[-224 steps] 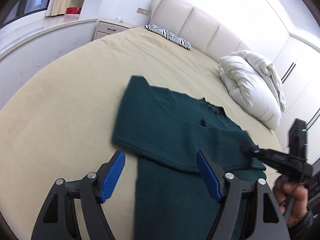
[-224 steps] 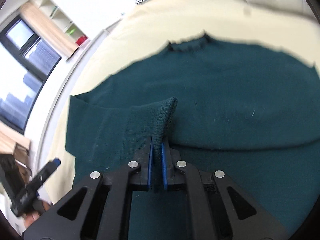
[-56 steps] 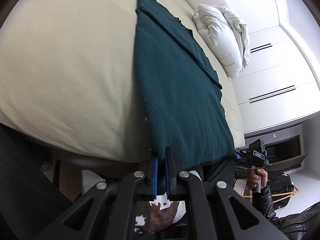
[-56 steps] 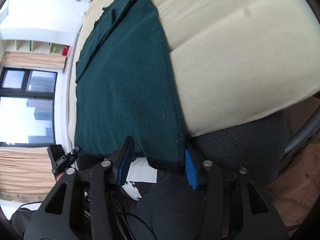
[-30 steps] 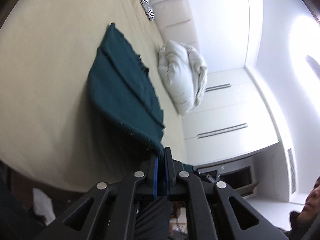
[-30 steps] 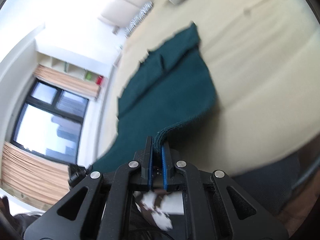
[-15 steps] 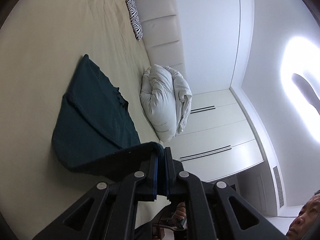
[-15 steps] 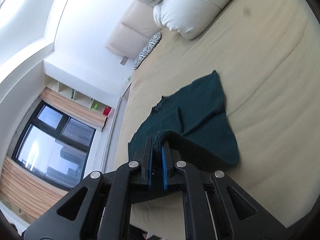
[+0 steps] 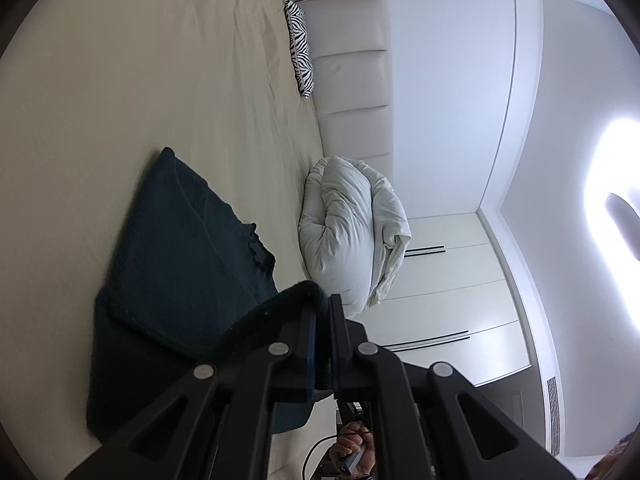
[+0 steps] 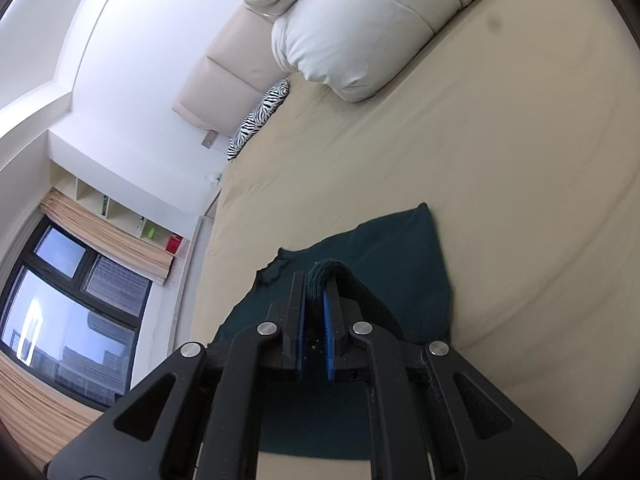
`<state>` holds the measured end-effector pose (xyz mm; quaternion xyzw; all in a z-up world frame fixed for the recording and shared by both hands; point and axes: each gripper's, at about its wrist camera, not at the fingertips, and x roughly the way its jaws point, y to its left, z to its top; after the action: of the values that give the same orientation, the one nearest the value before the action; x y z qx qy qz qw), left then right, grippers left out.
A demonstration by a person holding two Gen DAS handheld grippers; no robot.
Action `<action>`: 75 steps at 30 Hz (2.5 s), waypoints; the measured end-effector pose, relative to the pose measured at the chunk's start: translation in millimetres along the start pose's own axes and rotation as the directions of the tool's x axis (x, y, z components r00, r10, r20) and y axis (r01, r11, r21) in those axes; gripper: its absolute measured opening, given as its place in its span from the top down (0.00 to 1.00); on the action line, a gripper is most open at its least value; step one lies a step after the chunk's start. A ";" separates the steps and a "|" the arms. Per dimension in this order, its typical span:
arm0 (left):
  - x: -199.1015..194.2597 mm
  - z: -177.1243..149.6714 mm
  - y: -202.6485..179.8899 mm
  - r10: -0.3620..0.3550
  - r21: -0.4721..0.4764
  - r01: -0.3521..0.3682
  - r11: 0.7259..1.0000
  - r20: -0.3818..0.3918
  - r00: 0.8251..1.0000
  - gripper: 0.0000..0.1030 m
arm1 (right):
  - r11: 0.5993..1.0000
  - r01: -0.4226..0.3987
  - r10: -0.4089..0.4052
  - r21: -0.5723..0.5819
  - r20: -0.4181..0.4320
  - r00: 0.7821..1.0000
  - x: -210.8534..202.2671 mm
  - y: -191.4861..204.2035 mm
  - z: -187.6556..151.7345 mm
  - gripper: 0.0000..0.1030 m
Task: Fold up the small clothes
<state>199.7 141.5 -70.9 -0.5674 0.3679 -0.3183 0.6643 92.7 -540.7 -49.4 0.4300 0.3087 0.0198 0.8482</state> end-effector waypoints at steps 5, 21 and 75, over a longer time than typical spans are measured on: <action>25.5 29.2 15.7 0.030 -0.033 -0.029 0.999 0.017 0.999 0.94 | 0.999 0.028 -0.028 0.024 -0.009 1.000 47.2 -8.6 24.4 0.94; 74.8 85.1 71.2 0.189 -0.116 -0.183 0.976 0.049 0.981 0.55 | 0.969 0.232 -0.229 0.085 -0.051 0.972 176.1 -55.0 89.7 0.87; 64.8 -105.8 21.2 0.772 0.662 -0.707 0.249 0.305 0.557 0.48 | 0.979 -0.142 0.058 -0.146 -0.467 0.882 115.4 28.0 -189.3 0.84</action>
<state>144.1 35.3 -109.1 -0.0002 0.4580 -0.1085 0.8823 90.2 -352.7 -170.3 0.3518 0.4754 0.1922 0.7832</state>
